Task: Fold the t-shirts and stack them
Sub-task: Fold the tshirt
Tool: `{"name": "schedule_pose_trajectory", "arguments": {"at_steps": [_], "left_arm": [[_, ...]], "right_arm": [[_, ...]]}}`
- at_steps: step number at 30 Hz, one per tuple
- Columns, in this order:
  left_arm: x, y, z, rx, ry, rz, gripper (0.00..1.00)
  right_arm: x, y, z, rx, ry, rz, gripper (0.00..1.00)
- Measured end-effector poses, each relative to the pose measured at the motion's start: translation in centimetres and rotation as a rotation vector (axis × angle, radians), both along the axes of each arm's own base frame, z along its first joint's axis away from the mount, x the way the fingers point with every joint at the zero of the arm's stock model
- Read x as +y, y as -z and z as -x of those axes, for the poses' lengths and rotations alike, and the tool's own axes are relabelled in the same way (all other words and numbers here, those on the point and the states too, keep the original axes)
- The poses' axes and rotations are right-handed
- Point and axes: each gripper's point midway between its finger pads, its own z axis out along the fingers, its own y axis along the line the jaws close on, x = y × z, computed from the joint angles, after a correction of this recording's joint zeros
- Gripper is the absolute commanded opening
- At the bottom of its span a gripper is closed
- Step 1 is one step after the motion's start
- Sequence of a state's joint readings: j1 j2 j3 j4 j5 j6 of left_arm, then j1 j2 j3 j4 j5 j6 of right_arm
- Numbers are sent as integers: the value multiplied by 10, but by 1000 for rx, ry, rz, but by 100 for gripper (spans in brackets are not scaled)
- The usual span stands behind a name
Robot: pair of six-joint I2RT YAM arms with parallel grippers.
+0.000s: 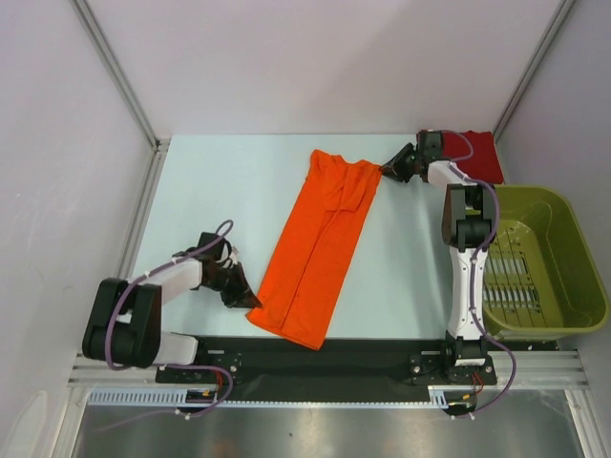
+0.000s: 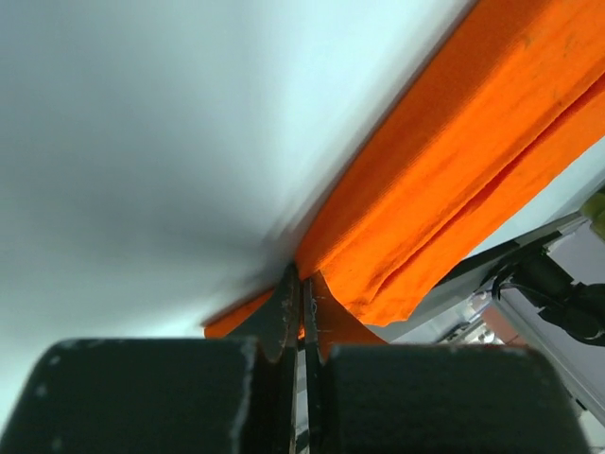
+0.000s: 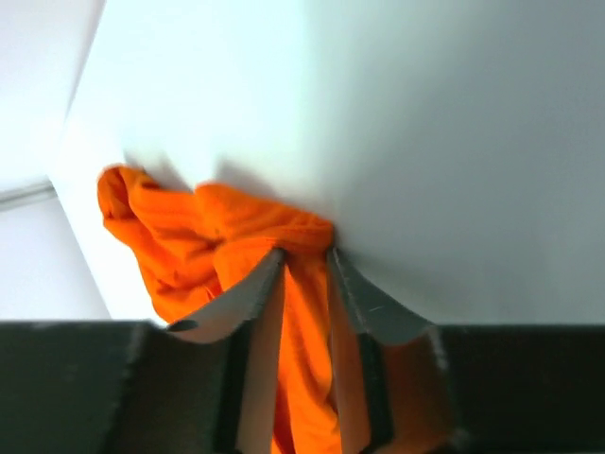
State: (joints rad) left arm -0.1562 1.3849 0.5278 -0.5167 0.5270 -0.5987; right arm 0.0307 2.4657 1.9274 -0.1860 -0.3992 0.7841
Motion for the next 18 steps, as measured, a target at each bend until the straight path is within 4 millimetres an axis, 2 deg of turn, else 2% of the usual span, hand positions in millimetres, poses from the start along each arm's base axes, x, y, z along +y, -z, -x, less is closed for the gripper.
{"name": "schedule_pose_trajectory", "arguments": {"at_steps": [1, 4, 6, 7, 12, 15, 16, 18], "left_arm": [[-1, -1, 3, -9, -4, -6, 1], [-3, 0, 12, -32, -29, -9, 1], [-5, 0, 18, -39, -50, 0, 0], [-7, 0, 20, -46, -59, 3, 0], [-19, 1, 34, -97, -82, 38, 1], [-25, 1, 39, -113, -101, 67, 12], [-25, 1, 39, -115, -109, 72, 25], [-25, -1, 38, -121, -122, 69, 37]], "right_arm": [[0, 2, -2, 2, 1, -7, 21], [7, 6, -10, -3, -16, -37, 16], [11, 6, -15, -12, -27, -43, 8], [13, 7, -17, -16, -29, -44, 0], [14, 8, -19, 13, 4, -4, 0], [15, 8, -19, 21, 13, 37, 3], [15, 7, -19, 24, 13, 50, 9], [18, 4, -21, 26, 1, 70, 18]]}}
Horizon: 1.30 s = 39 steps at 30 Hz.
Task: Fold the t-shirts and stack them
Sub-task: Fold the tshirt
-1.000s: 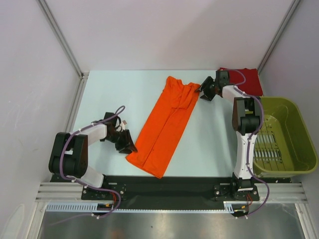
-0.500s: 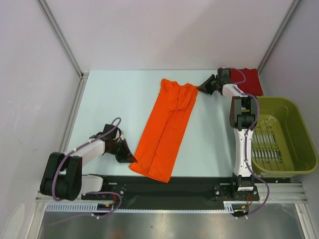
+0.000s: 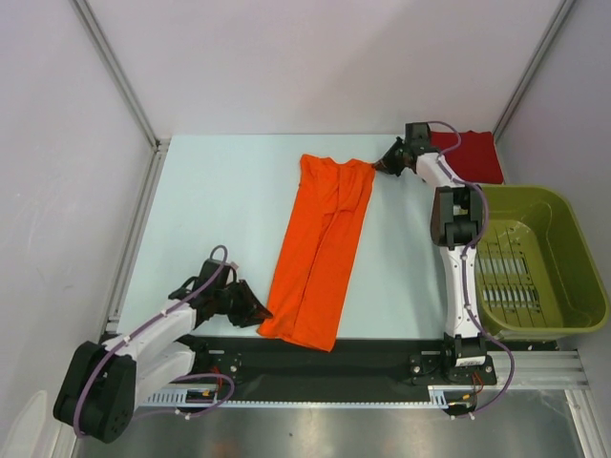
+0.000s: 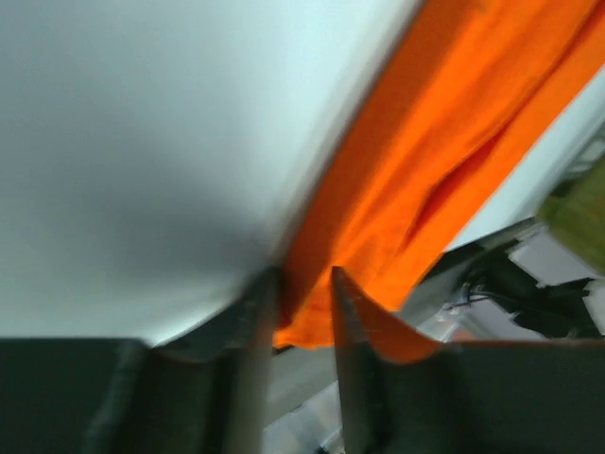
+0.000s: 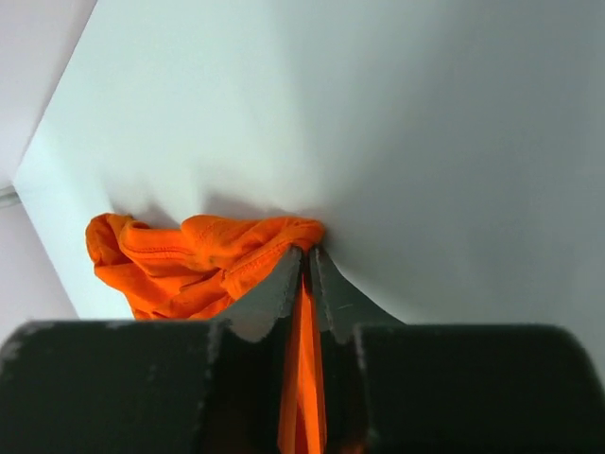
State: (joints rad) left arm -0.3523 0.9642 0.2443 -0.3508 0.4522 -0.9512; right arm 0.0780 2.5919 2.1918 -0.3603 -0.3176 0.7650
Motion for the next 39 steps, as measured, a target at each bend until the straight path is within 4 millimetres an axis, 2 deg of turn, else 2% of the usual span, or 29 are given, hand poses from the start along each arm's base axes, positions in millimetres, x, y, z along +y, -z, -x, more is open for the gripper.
{"name": "schedule_pose_trajectory", "arguments": {"at_steps": [1, 2, 3, 4, 6, 7, 9, 12, 15, 20, 22, 24, 27, 29, 33, 36, 39], "left_arm": [[0, -3, -2, -9, -2, -4, 47], [1, -7, -3, -16, -3, -14, 50], [3, -12, -7, -35, -5, -36, 52], [5, -17, -12, -58, -7, -49, 54], [8, -38, -28, -132, 1, -90, 57], [9, -52, -38, -181, 7, -107, 62], [11, -79, -58, -279, 25, -144, 66], [6, -112, -91, -415, 65, -164, 67], [-4, -127, -129, -512, 118, -183, 65], [-27, -120, -217, -614, 206, -220, 59], [-37, -119, -257, -653, 224, -218, 55], [-46, -120, -307, -714, 227, -199, 52], [-55, -118, -368, -793, 220, -168, 51], [-60, -113, -400, -834, 218, -153, 51], [-70, -92, -441, -851, 217, -135, 58], [-72, -69, -450, -824, 194, -130, 60], [-75, -49, -454, -785, 166, -126, 61]], "right_arm": [[2, -2, -1, -2, -10, 9, 27], [2, -4, -2, -2, -20, 21, 32], [3, -4, -2, 0, -30, 34, 42], [2, -5, -2, 3, -37, 45, 47], [0, -8, 1, 11, -54, 73, 55], [-2, -11, 2, 10, -63, 89, 63], [-9, -13, 7, 21, -77, 118, 67], [-23, -17, 19, 51, -95, 153, 69], [-42, -26, 33, 83, -102, 169, 70], [-59, -50, 74, 105, -104, 143, 70], [-54, -58, 100, 115, -113, 109, 71], [-42, -67, 122, 107, -132, 69, 71], [-30, -74, 133, 84, -157, 28, 70], [-22, -71, 140, 79, -178, 3, 69], [-17, -62, 153, 95, -192, -25, 69], [-16, -62, 162, 102, -201, -31, 69], [-18, -72, 165, 76, -208, -25, 69]]}}
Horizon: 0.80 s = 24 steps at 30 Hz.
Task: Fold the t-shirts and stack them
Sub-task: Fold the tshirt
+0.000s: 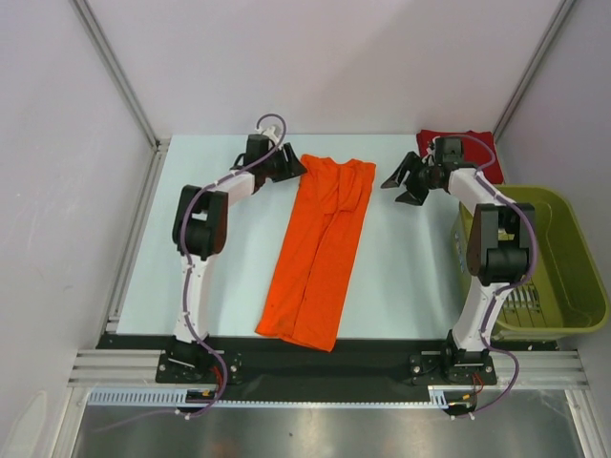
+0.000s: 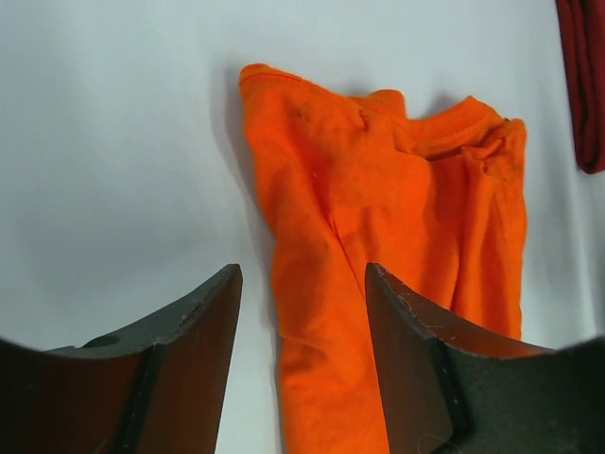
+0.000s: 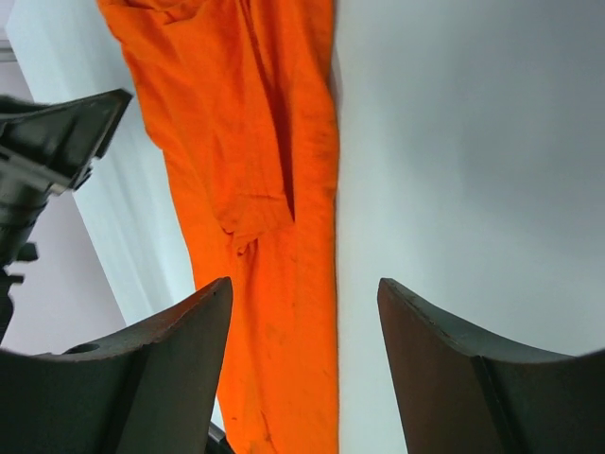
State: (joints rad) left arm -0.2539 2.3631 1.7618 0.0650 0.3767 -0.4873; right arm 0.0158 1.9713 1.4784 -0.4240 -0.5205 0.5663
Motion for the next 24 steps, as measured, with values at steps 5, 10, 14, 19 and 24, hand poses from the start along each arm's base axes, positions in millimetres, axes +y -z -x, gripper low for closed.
{"name": "schedule_pose_trajectory", "arguments": {"at_steps": [5, 10, 14, 19, 24], "left_arm": [[-14, 17, -11, 33, -16, 14, 58], [-30, 16, -9, 49, -12, 45, 52], [-34, 21, -8, 67, -17, 59, 28], [-29, 29, -21, 83, -41, 88, 0], [-17, 31, -34, 72, -64, 98, 0]], "right_arm": [[-1, -15, 6, -45, -5, 1, 68], [-1, -8, 22, -25, -1, -6, 68], [-2, -7, 31, -13, 1, -7, 68], [3, -22, 34, -45, -9, -7, 66], [21, -31, 37, -73, -30, -35, 63]]}}
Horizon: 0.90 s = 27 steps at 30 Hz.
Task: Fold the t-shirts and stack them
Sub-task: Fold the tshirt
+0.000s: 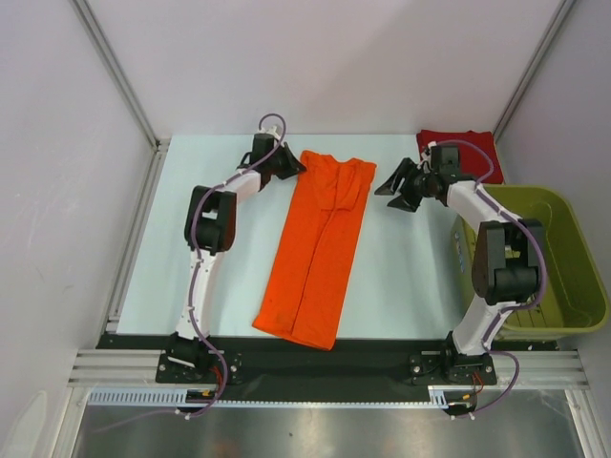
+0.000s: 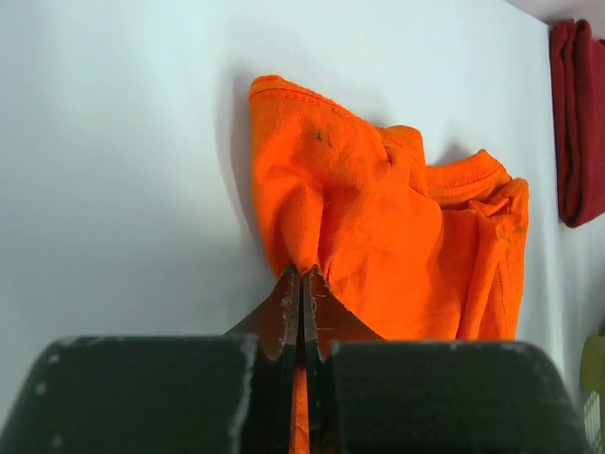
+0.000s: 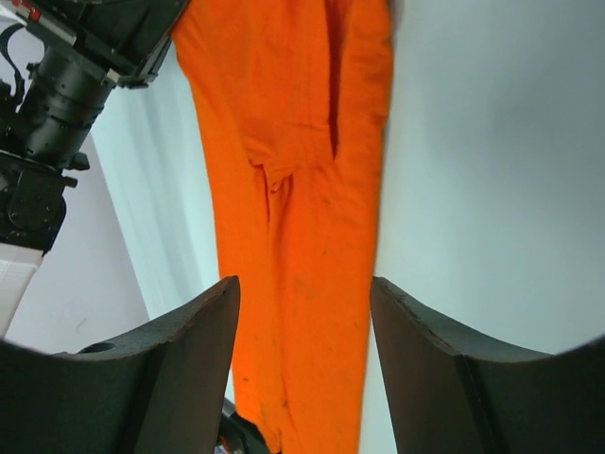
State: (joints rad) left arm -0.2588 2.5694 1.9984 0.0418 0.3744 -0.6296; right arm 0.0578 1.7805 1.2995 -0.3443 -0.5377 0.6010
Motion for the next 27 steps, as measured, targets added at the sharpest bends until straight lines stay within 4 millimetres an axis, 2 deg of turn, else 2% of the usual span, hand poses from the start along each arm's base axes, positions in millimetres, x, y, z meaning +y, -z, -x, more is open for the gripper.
{"name": "schedule_pose_trajectory", "arguments": {"at_steps": [5, 8, 12, 13, 17, 22, 25, 27], "left_arm": [[10, -3, -6, -8, -17, 1, 5], [14, -3, -7, -10, -19, -8, 20], [21, -2, -6, -16, -10, -42, 52], [24, -6, -6, -24, -7, -59, 57], [40, -22, -2, -22, -12, -126, 59], [59, -57, 12, -30, -13, -184, 56], [60, -89, 49, -49, 28, -164, 56], [53, -106, 82, -64, 84, -142, 56]], "right_arm": [[34, 8, 2, 22, -40, -52, 63], [57, 22, 2, 59, -71, -75, 63], [82, 39, 1, 119, -102, -103, 62], [86, 42, 0, 128, -105, -106, 62], [97, 45, -4, 142, -106, -120, 59], [107, 37, -23, 108, -99, -149, 54], [108, 39, -31, 113, -80, -153, 54], [109, 42, -32, 123, -69, -159, 54]]}}
